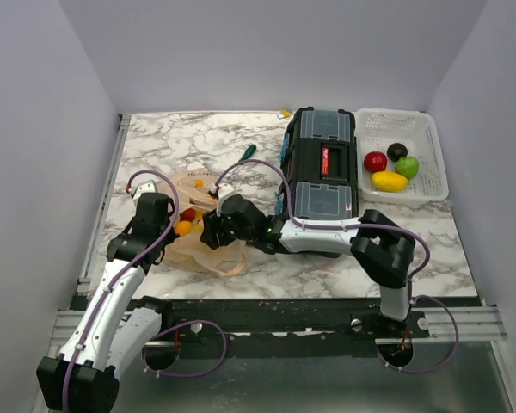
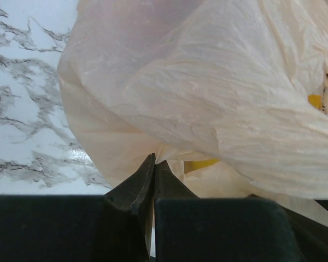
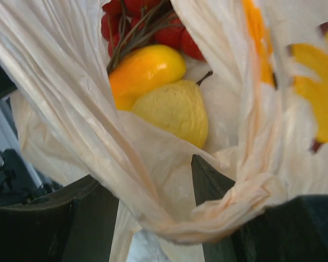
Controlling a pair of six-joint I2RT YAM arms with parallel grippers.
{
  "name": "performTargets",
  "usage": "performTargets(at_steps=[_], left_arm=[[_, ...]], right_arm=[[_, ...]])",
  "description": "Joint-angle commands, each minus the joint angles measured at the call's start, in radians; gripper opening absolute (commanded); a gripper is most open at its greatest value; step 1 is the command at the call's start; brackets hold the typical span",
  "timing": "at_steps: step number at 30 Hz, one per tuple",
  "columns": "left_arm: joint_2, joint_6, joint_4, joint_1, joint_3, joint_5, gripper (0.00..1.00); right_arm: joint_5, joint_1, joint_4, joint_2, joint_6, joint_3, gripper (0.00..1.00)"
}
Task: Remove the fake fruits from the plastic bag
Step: Take out the fake fruit from the plastic bag.
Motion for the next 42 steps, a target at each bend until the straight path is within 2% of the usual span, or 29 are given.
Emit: performTargets(at_steps=[1, 5, 16, 27, 42], left_arm=[[0.029, -0.011, -0.008, 0.004, 0.021, -0.023, 0.0], [0.039, 0.026, 0.025, 0.004, 0.011, 0.054, 0.0], [0.047, 0.036, 0.032, 0.004, 0.01, 0.078, 0.0], [0.043, 0.041, 0.034, 0.003, 0.008, 0.086, 0.0], [0.035, 0.047, 0.04, 0.004, 0.005, 0.098, 0.0]], right_arm=[[0.099, 0.004, 0.07, 0.079, -0.03, 0.117, 0.56], [0.1, 0.004, 0.081, 0.141, -0.038, 0.186, 0.56], [0.145, 0.001, 0.072, 0.29, -0.036, 0.342, 0.58], [0.214, 0.001, 0.032, 0.405, -0.063, 0.447, 0.68], [0.271, 0.001, 0.022, 0.548, -0.098, 0.555, 0.64]])
